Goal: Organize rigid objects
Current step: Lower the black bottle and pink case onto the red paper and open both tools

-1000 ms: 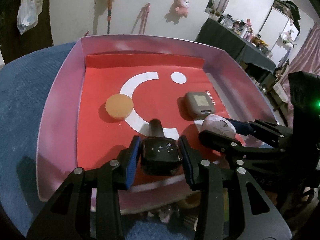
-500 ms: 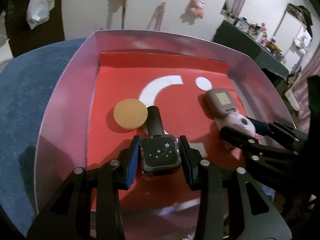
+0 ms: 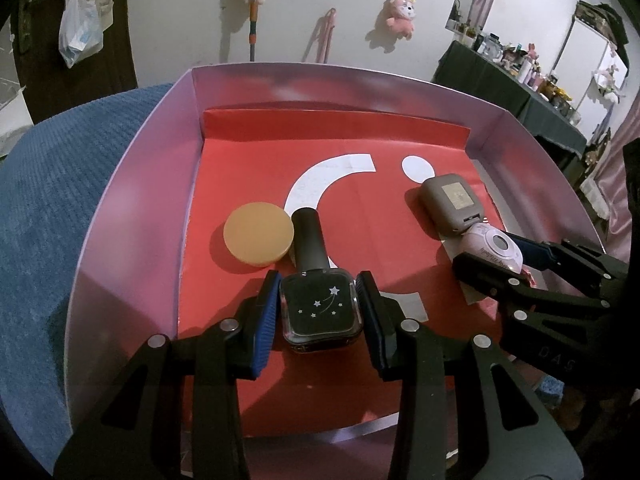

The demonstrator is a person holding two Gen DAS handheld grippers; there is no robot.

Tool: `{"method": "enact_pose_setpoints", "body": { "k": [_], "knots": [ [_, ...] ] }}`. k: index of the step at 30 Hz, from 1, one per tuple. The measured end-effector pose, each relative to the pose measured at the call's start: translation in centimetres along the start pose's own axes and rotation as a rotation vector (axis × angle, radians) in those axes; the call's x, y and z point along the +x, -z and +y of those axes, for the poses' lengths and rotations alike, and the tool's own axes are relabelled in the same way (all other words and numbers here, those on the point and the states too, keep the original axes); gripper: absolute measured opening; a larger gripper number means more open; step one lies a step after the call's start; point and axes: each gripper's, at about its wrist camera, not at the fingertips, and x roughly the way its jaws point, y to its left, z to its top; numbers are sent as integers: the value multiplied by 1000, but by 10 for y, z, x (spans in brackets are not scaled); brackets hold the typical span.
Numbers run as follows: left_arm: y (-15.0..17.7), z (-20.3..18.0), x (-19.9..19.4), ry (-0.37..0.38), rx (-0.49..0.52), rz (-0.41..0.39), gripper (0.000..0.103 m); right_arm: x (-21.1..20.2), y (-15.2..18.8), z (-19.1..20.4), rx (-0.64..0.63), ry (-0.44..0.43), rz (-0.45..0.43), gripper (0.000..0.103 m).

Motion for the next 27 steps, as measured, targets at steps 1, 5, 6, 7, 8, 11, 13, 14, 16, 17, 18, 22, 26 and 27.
{"method": "enact_pose_setpoints", "body": {
  "k": [1,5,6,7,8,11,13,14,16,17,18,22,26,27],
  "knots": [
    [0,0,0,2,-2,0,36,0,0,-1,3,-4,-1,54],
    [0,1,1,9,-8,2,36,0,-1,-4,21,-21,-4,54],
    [0,1,1,10,-9,2,36,0,-1,-4,23,-23,-4,54],
    [0,1,1,10,-9,3,36,-1,-1,-4,23,-23,-5,54],
    [0,1,1,10,-10,3,36,-1,-1,-5,23,-23,-5,54],
    [-1,2,0,17,-15,5,36,-1,-1,-5,25,-24,-5,54],
    [-1,3,0,23,-18,7,36,0,-1,-4,25,-25,-5,54],
    [-1,3,0,25,-19,8,36,-1,-1,-4,24,-25,-6,54],
    [-1,3,-1,28,-18,10,36,-1,-1,-4,26,-26,-6,54],
    [-1,2,-1,28,-17,11,37,-1,-1,-4,26,-28,-5,54],
    [-1,2,-2,26,-16,13,37,-1,-1,-4,28,-30,-5,54],
    [-1,2,-4,24,-19,16,37,-3,0,-4,34,-39,-5,54],
    [-2,4,-6,31,-19,3,37,-5,1,-2,36,-50,-6,56],
    [-3,4,-9,32,-18,-7,37,-6,2,-2,36,-51,-6,56]
  ]
}}
